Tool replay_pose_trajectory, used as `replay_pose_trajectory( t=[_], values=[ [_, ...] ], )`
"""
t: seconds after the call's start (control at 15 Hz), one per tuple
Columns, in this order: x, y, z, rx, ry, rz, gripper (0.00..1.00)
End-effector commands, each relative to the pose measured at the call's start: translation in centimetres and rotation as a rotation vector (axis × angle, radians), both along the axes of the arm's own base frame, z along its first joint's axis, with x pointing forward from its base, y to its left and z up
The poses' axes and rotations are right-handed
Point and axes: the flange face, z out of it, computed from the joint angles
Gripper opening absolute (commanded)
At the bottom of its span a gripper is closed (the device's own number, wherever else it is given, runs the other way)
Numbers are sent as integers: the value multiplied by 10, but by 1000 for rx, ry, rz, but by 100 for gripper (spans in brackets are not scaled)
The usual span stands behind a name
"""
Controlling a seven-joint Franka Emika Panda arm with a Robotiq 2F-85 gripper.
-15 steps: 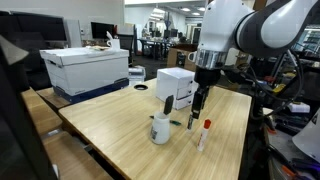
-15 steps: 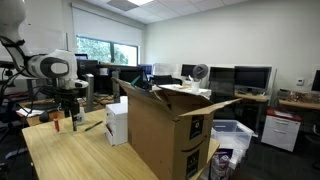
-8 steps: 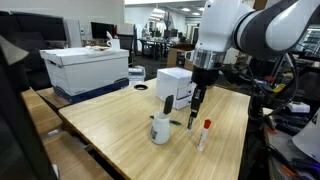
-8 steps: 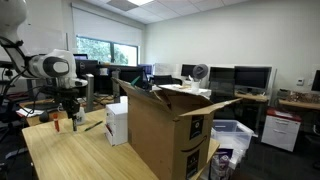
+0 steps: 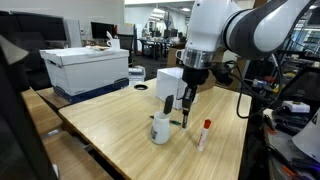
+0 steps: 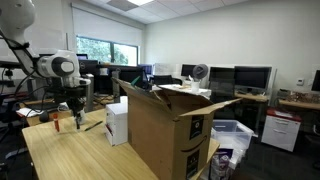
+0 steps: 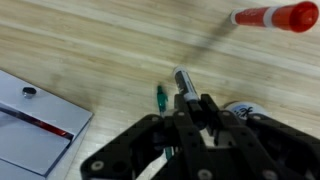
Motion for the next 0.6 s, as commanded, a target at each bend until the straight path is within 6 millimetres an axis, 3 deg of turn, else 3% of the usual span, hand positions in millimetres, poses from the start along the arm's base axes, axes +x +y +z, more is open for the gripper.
replay_pose_trajectory(
  t=[0.0,0.27,0.53],
  values=[
    [2,0,8,-36,17,-7,9],
    [3,5,38,-74,35,15,9],
    [-5,25,83,-72,-34,66,9]
  ],
)
